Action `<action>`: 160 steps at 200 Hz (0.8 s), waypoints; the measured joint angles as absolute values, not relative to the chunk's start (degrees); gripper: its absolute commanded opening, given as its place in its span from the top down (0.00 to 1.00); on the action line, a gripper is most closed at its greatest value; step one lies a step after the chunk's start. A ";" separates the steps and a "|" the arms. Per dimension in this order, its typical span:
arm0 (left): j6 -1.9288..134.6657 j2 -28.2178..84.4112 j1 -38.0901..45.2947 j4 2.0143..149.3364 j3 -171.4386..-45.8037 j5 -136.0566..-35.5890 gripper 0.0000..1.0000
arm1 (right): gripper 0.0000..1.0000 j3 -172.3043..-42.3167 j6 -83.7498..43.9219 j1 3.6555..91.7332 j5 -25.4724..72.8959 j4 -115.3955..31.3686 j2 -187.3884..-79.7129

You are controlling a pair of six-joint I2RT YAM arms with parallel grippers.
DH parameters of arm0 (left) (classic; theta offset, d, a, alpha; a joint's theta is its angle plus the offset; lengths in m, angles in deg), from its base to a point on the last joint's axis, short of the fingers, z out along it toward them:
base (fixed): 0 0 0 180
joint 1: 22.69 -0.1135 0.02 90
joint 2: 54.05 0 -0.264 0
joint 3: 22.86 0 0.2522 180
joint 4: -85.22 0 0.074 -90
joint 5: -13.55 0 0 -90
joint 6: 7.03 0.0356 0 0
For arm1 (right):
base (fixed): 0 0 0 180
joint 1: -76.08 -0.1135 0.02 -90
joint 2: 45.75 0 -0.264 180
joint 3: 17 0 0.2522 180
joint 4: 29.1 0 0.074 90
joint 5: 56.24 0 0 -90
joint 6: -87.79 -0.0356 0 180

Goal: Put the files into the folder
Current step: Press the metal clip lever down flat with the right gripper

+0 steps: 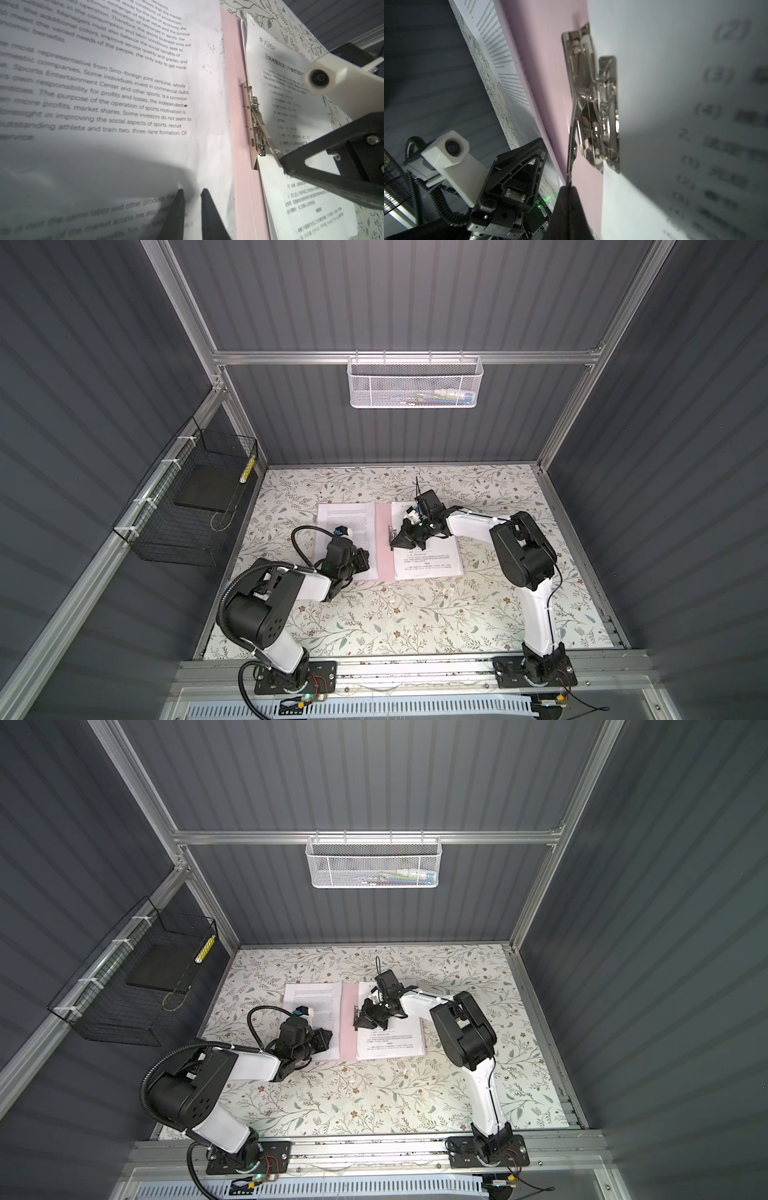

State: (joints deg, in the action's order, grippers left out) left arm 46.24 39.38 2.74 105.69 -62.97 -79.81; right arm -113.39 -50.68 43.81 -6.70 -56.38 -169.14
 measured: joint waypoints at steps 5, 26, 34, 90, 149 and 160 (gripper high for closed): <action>46.18 39.47 2.74 105.85 -62.95 -79.78 0.82 | 1.00 -113.58 -49.98 43.78 -6.33 -56.84 -169.19; 45.72 39.47 2.74 106.31 -62.71 -79.26 0.82 | 1.00 -114.31 -47.56 43.76 -5.15 -58.96 -169.69; 45.63 39.47 2.74 106.33 -62.69 -79.11 0.82 | 1.00 -114.46 -46.73 43.72 -4.85 -59.44 -170.06; 45.54 39.56 2.74 106.42 -62.71 -78.98 0.82 | 1.00 -115.29 -43.19 43.43 -4.02 -60.75 -171.61; 45.17 41.48 2.72 109.13 -62.93 -79.02 0.82 | 1.00 -119.64 -41.50 43.32 -3.93 -64.99 -173.97; 45.17 42.07 2.61 109.87 -63.10 -79.17 0.82 | 1.00 -120.78 -41.20 43.24 -3.73 -65.87 -174.50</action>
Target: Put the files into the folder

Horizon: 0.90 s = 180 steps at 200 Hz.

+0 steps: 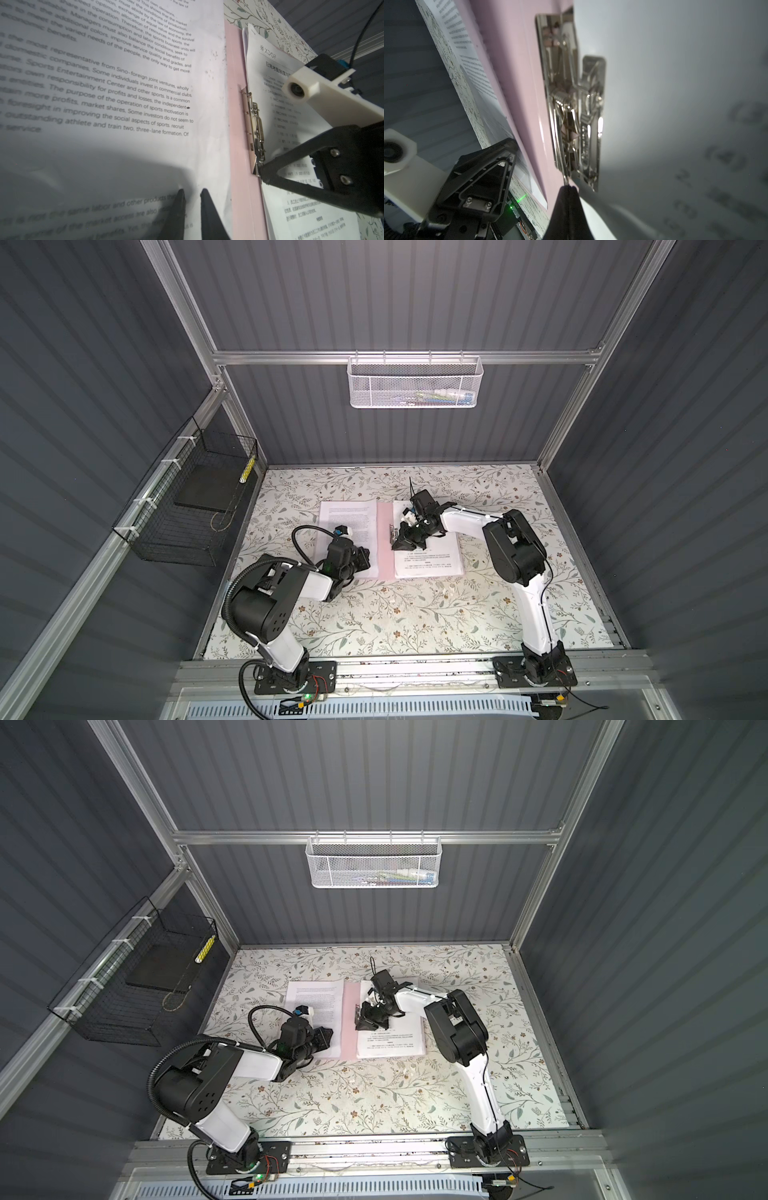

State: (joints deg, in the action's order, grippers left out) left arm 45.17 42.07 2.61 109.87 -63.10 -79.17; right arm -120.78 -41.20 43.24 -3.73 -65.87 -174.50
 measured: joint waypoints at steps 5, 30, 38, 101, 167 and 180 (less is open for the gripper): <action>45.17 42.33 2.52 110.22 -63.21 -79.24 0.82 | 1.00 -121.17 -41.15 43.24 -3.67 -66.06 -174.63; 45.15 43.12 2.35 111.49 -63.30 -79.41 0.82 | 1.00 -121.37 -42.16 43.19 -4.04 -65.63 -174.69; 45.15 43.23 2.35 111.68 -63.30 -79.41 0.82 | 1.00 -120.95 -42.84 43.24 -4.50 -64.88 -174.65; 45.17 42.86 2.07 110.90 -63.47 -79.37 0.82 | 1.00 -116.95 -49.81 43.65 -8.30 -57.32 -172.92; 45.17 41.44 2.04 104.12 -66.31 -79.46 0.79 | 0.55 -116.16 -50.29 45.95 -10.70 -58.11 -170.13; 45.20 40.34 2.02 99.92 -67.65 -79.41 0.74 | 0.52 -115.16 -48.93 47.81 -9.52 -59.77 -166.91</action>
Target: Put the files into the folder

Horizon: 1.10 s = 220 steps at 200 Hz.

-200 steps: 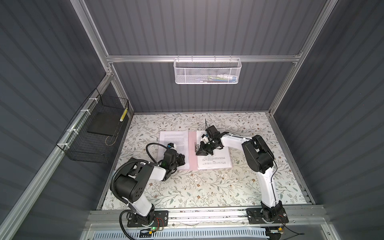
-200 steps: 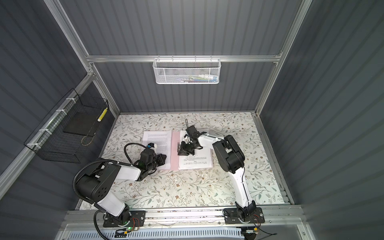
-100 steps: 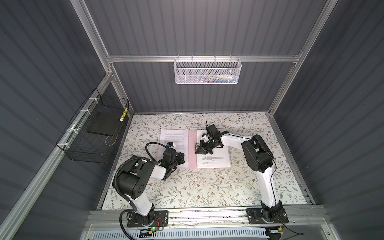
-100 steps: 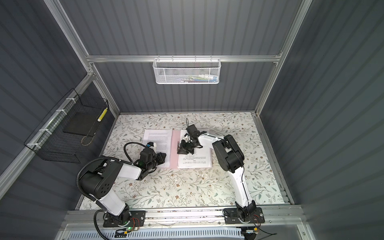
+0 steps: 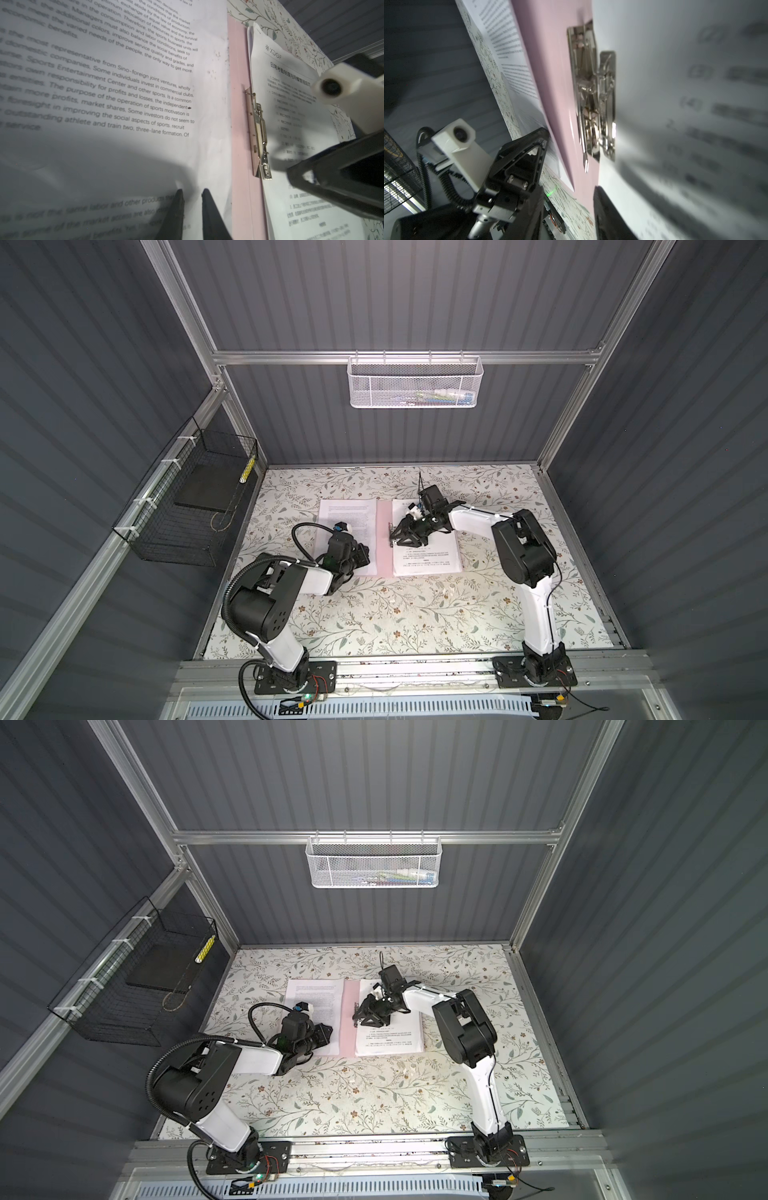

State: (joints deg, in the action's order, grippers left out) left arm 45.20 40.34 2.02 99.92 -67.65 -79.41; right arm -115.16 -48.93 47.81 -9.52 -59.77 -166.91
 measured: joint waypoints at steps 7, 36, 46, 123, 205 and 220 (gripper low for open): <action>45.30 39.67 2.02 97.24 -68.61 -79.35 0.69 | 0.51 -114.37 -47.95 49.23 -8.78 -60.58 -164.75; 47.40 37.46 0.25 85.45 -74.71 -79.41 0.55 | 0.50 -110.74 -43.73 56.09 -5.06 -62.57 -157.12; 48.30 37.17 -1.78 82.13 -77.72 -79.63 0.50 | 0.51 -109.85 -42.09 58.19 -3.29 -63.60 -156.01; 51.49 35.21 -18.72 71.40 -85.68 -78.98 0.29 | 0.54 -104.16 -36.61 62.10 0.75 -65.65 -158.89; 53.70 35.21 -25.78 68.38 -85.81 -79.74 0.26 | 0.54 -104.27 -36.23 63.43 -0.58 -65.39 -161.73; 54.05 35.34 -26.06 68.47 -85.79 -80.77 0.26 | 0.54 -104.30 -36.21 63.50 -0.78 -65.39 -161.76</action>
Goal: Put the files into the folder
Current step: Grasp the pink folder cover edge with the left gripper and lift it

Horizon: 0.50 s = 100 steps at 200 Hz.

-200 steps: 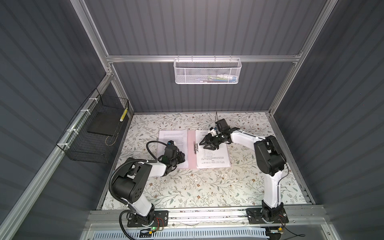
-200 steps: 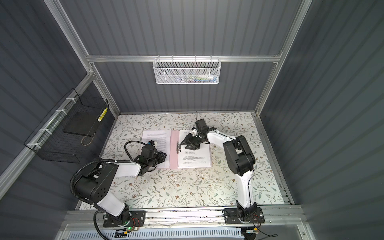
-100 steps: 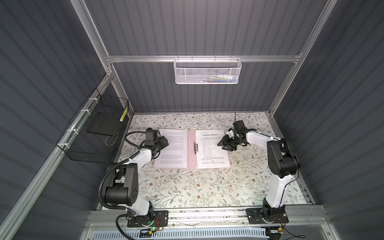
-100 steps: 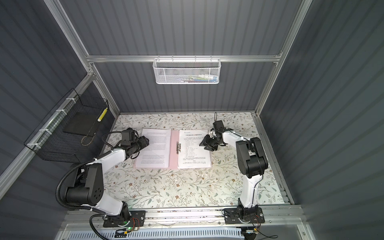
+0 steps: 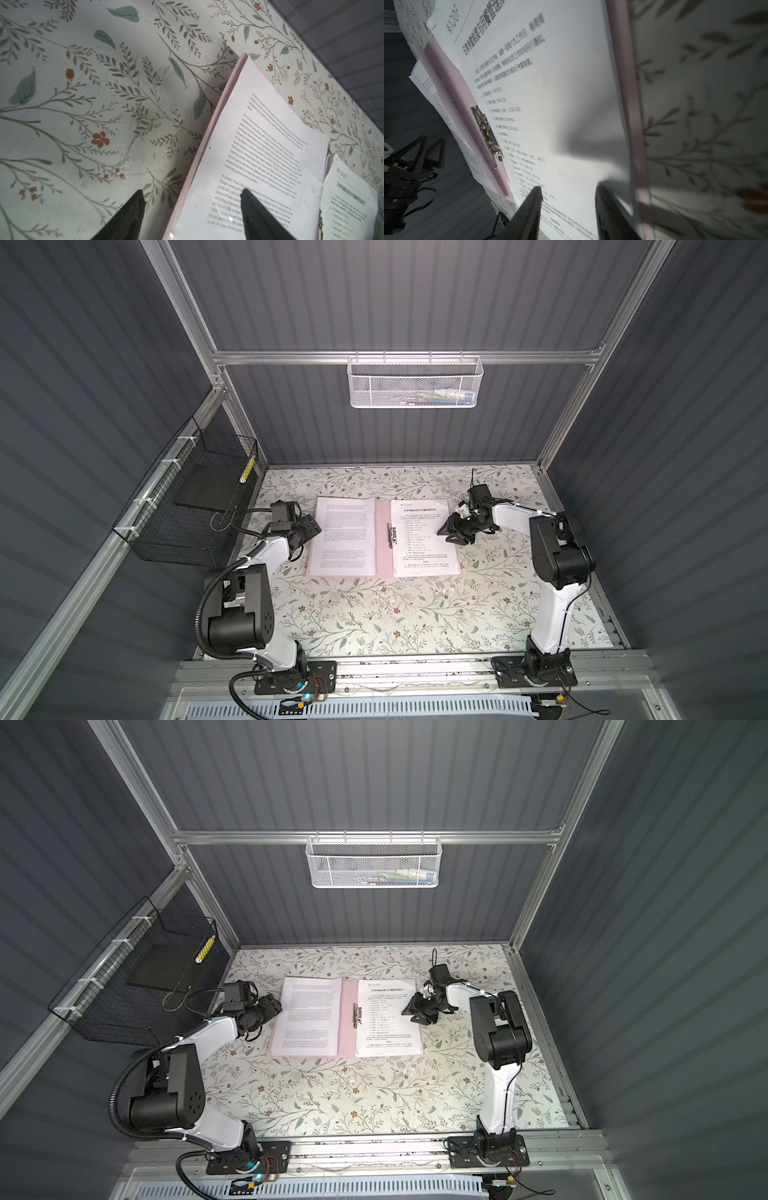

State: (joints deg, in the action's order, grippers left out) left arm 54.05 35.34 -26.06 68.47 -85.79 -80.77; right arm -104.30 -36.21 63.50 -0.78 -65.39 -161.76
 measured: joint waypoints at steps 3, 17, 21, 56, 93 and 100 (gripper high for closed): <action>54.09 35.36 -26.06 68.52 -85.79 -80.99 0.26 | 0.54 -104.30 -36.21 63.52 -0.78 -65.39 -161.76; 54.16 36.06 -26.17 69.04 -85.74 -82.25 0.26 | 0.55 -104.30 -36.23 63.52 -0.80 -65.37 -161.76; 54.18 36.32 -26.17 69.26 -85.68 -82.60 0.26 | 0.55 -104.30 -36.23 63.54 -0.82 -65.37 -161.76; 54.11 38.49 -26.30 73.26 -82.68 -86.23 0.27 | 0.55 -104.47 -36.28 63.70 -1.52 -65.32 -162.06; 52.93 39.49 -27.07 78.59 -78.64 -90.67 0.29 | 0.55 -104.51 -36.26 63.72 -1.76 -65.30 -162.06; 52.52 39.64 -27.35 79.73 -78.31 -91.61 0.30 | 0.55 -104.51 -36.28 63.72 -1.74 -65.30 -162.06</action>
State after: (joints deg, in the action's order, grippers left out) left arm 52.52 39.64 -27.35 79.73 -78.31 -91.61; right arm -104.51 -36.28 63.72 -1.74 -65.30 -162.06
